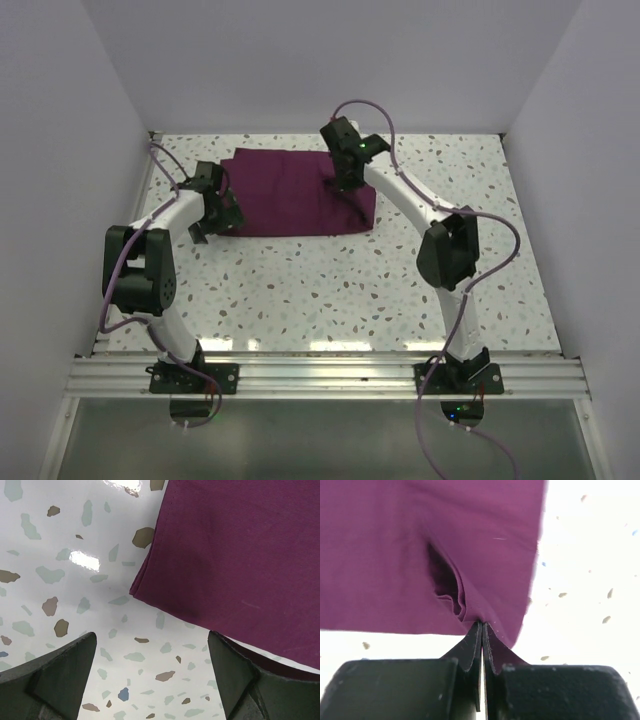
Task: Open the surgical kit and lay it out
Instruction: Open the surgical kit at the center of the board.
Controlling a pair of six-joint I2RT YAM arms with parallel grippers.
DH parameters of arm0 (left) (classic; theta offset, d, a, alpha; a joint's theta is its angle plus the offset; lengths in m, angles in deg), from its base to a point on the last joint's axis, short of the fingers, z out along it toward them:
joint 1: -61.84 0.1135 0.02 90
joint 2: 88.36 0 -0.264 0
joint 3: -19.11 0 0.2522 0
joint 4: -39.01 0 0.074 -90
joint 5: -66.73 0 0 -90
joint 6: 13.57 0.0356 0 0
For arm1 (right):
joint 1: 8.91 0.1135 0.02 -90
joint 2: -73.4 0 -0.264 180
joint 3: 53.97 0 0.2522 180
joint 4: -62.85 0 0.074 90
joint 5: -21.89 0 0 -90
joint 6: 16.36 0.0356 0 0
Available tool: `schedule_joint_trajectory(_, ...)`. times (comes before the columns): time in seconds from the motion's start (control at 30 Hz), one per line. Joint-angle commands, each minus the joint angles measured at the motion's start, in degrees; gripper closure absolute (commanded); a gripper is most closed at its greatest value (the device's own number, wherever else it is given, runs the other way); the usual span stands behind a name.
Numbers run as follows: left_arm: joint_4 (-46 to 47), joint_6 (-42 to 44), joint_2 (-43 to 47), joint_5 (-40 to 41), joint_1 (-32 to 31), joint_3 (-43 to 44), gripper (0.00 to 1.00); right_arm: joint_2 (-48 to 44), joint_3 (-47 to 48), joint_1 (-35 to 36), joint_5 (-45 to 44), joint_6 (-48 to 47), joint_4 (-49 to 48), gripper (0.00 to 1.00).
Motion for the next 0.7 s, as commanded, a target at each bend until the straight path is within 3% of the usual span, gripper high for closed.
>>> schedule_joint_trajectory(0.0,-0.83,0.45,0.64,-0.42,0.16,2.33,0.04,-4.68,-5.64,-4.54,-3.54,4.95,0.19,1.00)
schedule_joint_trajectory(0.17,-1.71,1.24,1.26,0.37,0.16,3.21,0.04,-14.34,-26.25,-12.28,-11.80,14.81,-0.24,1.00)
schedule_joint_trajectory(0.27,-1.81,1.42,1.08,0.28,0.16,3.47,0.04,-20.41,-36.82,-17.90,-11.29,21.58,-1.39,1.00)
schedule_joint_trajectory(0.37,-1.89,1.24,0.56,-0.16,-0.19,3.47,0.04,-23.05,-42.38,-21.42,-9.53,24.75,-2.70,1.00)
schedule_joint_trajectory(0.5,-2.42,0.98,-0.67,-0.51,-1.16,4.44,0.04,-19.56,-42.32,-23.27,-6.39,24.85,-3.15,0.97)
schedule_joint_trajectory(0.53,-2.59,0.98,-0.85,-0.42,-1.42,4.79,0.04,-18.58,-40.58,-23.54,-5.41,24.58,-2.88,0.49)
schedule_joint_trajectory(0.57,-2.77,0.98,-1.03,-0.42,-1.94,5.40,0.04,-17.53,-39.60,-23.80,-4.62,24.06,-2.19,0.21)
schedule_joint_trajectory(0.6,-3.03,0.98,-1.12,-0.34,-2.12,5.67,0.04,-16.39,-38.37,-23.98,-4.35,23.18,-1.57,0.05)
schedule_joint_trajectory(0.67,-3.47,0.98,-1.12,0.02,-2.48,6.28,0.04,-14.45,-34.77,-24.24,-5.04,22.56,0.19,0.02)
